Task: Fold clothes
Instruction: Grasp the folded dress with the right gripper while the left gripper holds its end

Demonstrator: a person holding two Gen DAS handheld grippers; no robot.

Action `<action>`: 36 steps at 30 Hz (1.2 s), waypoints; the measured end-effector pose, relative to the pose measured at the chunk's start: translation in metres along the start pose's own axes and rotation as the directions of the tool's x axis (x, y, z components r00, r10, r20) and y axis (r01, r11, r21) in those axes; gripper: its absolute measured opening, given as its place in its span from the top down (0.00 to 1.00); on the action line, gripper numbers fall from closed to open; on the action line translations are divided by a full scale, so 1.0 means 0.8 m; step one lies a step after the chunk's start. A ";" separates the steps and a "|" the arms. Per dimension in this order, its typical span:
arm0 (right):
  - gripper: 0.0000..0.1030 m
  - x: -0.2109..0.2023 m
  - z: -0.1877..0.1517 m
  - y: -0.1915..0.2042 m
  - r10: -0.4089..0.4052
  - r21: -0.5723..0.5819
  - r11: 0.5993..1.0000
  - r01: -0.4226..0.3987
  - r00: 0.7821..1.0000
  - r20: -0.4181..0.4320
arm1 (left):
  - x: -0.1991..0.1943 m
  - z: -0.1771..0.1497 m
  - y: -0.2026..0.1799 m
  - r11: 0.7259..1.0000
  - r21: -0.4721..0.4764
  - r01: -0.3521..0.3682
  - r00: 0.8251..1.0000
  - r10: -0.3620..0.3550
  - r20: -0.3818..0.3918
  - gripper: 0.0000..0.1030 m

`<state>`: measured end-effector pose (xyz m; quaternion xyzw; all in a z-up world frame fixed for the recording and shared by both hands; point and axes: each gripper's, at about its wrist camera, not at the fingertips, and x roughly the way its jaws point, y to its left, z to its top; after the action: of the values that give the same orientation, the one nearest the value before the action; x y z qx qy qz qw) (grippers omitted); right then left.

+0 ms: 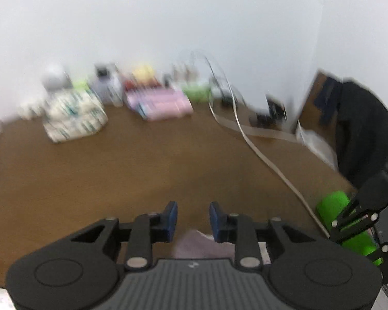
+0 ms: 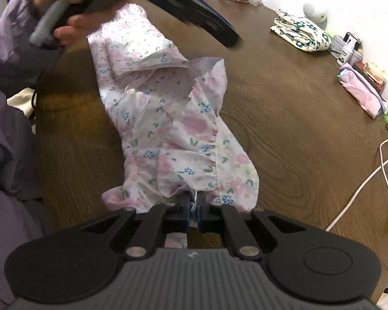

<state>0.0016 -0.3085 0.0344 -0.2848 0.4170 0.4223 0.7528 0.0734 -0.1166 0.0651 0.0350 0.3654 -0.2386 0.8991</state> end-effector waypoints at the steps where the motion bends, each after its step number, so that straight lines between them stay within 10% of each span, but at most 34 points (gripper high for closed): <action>1: 0.96 0.001 -0.003 0.002 -0.002 -0.005 1.000 0.002 1.000 -0.002 | 0.009 -0.005 -0.003 1.000 0.007 0.010 0.999 -0.010 -0.036 0.86; 6: 0.89 -0.011 -0.012 -0.007 -0.046 0.059 0.997 0.044 0.999 0.023 | 0.011 -0.055 -0.015 0.998 0.032 0.048 0.992 -0.044 -0.118 0.87; 17: 0.81 -0.101 0.042 -0.057 -0.189 0.334 0.938 0.093 0.945 0.268 | 0.009 -0.091 -0.033 0.998 0.067 -0.005 0.999 0.008 -0.046 0.87; 20: 0.81 -0.098 0.056 -0.053 -0.278 0.433 0.888 0.154 0.931 0.238 | 0.008 -0.090 -0.033 0.998 0.059 -0.012 0.999 0.014 -0.040 0.87; 28: 0.76 0.007 0.014 0.029 -0.471 0.764 0.600 0.238 0.877 0.097 | 0.004 -0.095 -0.028 0.999 0.046 -0.010 1.000 0.011 -0.029 0.86; 36: 0.68 0.043 0.004 0.053 -0.541 0.728 0.606 0.319 0.837 0.083 | 0.000 -0.096 -0.018 1.000 0.024 -0.008 0.999 0.009 -0.032 0.86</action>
<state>-0.0243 -0.2717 0.0032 -0.0108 0.3434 0.0777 0.9359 0.0178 -0.1115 0.0104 0.0507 0.3767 -0.2386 0.8937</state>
